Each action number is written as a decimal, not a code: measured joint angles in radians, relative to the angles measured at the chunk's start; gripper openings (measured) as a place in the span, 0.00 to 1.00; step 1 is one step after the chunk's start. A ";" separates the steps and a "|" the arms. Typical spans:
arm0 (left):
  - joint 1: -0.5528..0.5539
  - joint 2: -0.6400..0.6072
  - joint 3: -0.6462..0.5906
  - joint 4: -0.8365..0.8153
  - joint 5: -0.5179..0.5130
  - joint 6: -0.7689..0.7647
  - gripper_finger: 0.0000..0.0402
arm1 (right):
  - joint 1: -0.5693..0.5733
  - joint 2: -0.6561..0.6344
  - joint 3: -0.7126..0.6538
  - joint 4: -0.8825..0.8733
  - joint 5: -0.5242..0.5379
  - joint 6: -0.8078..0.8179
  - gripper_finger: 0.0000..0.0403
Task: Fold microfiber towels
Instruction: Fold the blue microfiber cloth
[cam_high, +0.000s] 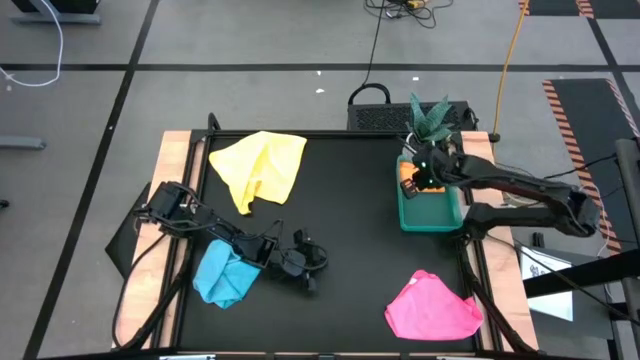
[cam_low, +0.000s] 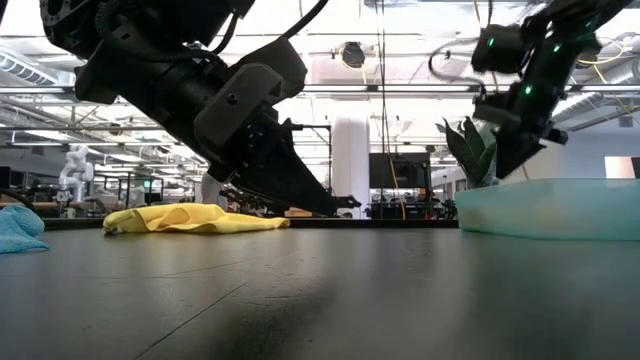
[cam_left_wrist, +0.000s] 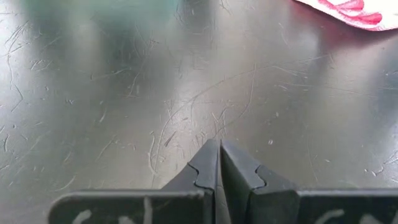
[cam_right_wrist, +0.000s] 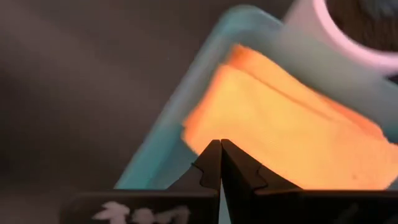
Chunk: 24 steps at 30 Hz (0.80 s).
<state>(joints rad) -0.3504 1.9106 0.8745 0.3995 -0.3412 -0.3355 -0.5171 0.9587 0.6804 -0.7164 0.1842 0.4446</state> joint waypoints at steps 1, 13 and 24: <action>0.000 0.000 0.000 0.000 0.000 0.000 0.05 | 0.039 -0.016 0.000 0.011 0.020 0.013 0.00; -0.032 -0.092 0.000 -0.269 -0.057 -0.055 0.05 | 0.680 0.085 0.000 0.539 0.296 -0.026 0.00; -0.283 -0.470 0.000 -0.831 -0.041 -0.146 0.05 | 0.992 0.503 0.001 1.179 0.313 -0.265 0.00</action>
<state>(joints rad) -0.6333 1.4411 0.8749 -0.4316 -0.3818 -0.4812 0.4746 1.4614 0.6815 0.4628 0.4973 0.1799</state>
